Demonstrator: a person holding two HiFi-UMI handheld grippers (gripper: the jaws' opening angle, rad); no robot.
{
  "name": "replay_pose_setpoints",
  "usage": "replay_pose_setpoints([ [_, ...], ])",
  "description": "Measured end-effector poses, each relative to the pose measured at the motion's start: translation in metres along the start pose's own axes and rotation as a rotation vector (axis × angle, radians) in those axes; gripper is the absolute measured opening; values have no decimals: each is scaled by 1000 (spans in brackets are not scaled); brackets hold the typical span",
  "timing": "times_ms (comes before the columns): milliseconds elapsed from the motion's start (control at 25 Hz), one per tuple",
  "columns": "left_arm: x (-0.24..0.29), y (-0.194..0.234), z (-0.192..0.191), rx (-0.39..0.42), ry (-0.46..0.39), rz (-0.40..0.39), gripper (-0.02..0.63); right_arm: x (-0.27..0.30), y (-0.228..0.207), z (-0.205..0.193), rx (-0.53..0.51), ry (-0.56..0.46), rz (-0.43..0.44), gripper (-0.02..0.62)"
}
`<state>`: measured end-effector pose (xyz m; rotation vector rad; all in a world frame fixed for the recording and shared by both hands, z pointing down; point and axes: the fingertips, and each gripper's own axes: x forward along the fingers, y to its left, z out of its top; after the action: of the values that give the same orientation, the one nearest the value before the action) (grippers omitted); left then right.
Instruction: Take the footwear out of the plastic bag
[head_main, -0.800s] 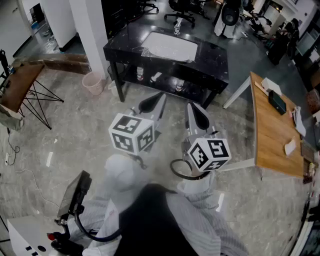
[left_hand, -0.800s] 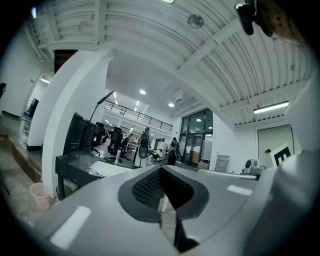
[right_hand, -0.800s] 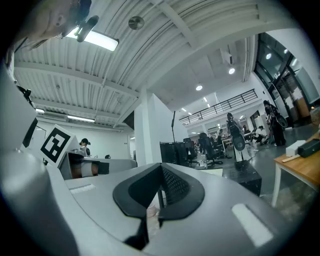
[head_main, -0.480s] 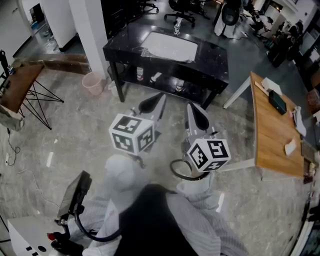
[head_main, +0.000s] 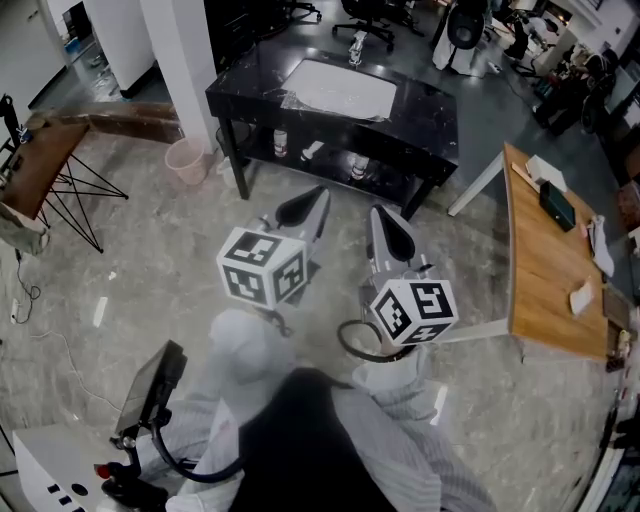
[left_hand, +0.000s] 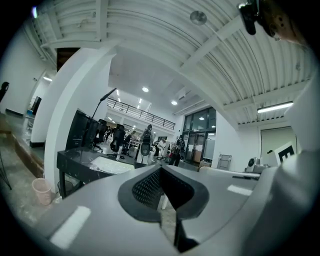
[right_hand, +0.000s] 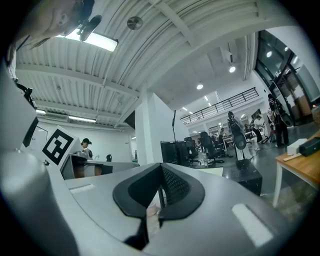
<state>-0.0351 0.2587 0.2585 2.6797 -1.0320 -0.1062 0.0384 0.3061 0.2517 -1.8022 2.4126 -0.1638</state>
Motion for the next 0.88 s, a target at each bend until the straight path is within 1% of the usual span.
replay_pose_setpoints([
  [160, 4, 6, -11, -21, 7, 29, 0, 3, -6, -9, 10, 24, 13, 14],
  [400, 30, 35, -22, -48, 33, 68, 0, 32, -28, -26, 31, 70, 19, 14],
  [600, 74, 75, -18, -50, 47, 74, 0, 88, -50, -35, 41, 95, 22, 14],
  [880, 159, 155, 8, -46, 59, 54, 0, 196, -91, -33, 21, 112, -8, 14],
])
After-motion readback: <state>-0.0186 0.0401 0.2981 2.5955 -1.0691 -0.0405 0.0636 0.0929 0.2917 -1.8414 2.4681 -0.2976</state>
